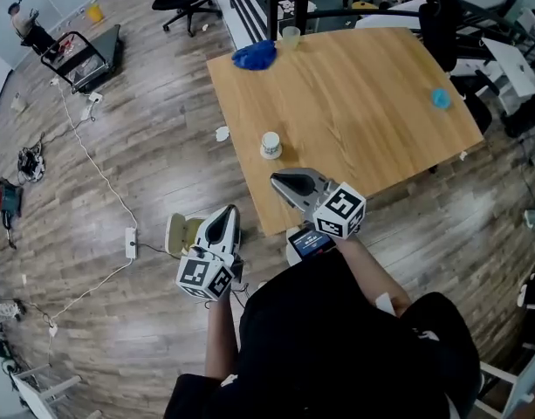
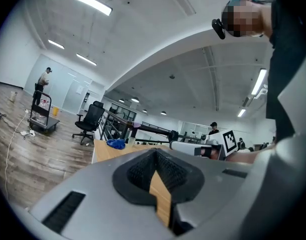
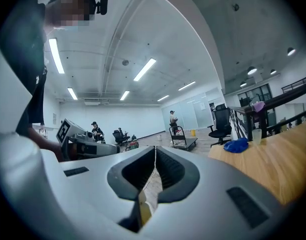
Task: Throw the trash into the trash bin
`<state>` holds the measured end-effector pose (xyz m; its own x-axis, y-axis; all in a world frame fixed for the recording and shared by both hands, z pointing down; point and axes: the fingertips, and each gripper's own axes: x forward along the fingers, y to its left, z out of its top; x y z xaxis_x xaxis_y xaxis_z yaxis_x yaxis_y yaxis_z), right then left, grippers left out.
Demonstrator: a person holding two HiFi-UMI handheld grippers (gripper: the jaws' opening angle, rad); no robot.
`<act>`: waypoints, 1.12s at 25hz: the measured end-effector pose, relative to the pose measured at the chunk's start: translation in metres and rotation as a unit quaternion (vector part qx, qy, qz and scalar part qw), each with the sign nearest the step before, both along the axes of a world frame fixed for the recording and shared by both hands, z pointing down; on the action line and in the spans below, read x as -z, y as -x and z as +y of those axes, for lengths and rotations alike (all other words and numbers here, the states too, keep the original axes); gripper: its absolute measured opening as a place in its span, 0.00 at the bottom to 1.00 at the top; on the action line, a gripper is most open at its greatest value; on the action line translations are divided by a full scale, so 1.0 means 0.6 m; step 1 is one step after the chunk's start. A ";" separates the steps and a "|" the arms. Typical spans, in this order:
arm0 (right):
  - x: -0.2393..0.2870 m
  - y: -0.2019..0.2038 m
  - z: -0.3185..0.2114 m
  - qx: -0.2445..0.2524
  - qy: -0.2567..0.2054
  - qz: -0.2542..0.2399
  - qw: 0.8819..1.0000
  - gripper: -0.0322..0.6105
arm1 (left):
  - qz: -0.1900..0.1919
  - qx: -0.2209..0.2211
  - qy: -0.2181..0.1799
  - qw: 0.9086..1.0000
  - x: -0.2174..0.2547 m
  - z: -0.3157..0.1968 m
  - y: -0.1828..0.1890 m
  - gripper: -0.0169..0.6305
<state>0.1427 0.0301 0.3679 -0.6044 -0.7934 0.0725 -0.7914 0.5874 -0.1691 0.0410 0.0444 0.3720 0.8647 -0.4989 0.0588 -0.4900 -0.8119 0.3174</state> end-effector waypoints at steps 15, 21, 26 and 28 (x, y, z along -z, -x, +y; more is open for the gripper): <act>-0.095 -0.129 -0.151 0.007 0.034 0.049 0.998 0.06 | -0.055 -0.010 0.024 0.998 -0.045 -0.122 -0.145 0.02; -0.144 -0.128 -0.173 0.015 0.056 0.094 0.994 0.32 | -0.062 -0.015 0.040 0.997 -0.055 -0.137 -0.148 0.02; -0.240 -0.121 -0.219 0.036 0.100 0.151 0.983 0.52 | -0.076 -0.005 0.064 0.995 -0.083 -0.141 -0.134 0.02; -0.285 -0.118 -0.231 0.045 0.122 0.173 0.976 0.55 | -0.079 0.003 0.082 0.993 -0.102 -0.135 -0.124 0.02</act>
<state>0.2135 -0.1087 0.5390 -0.5763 -0.6727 0.4641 -0.7734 0.6323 -0.0440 0.1154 -0.0366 0.4331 0.8348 -0.4766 0.2756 -0.5496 -0.7520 0.3640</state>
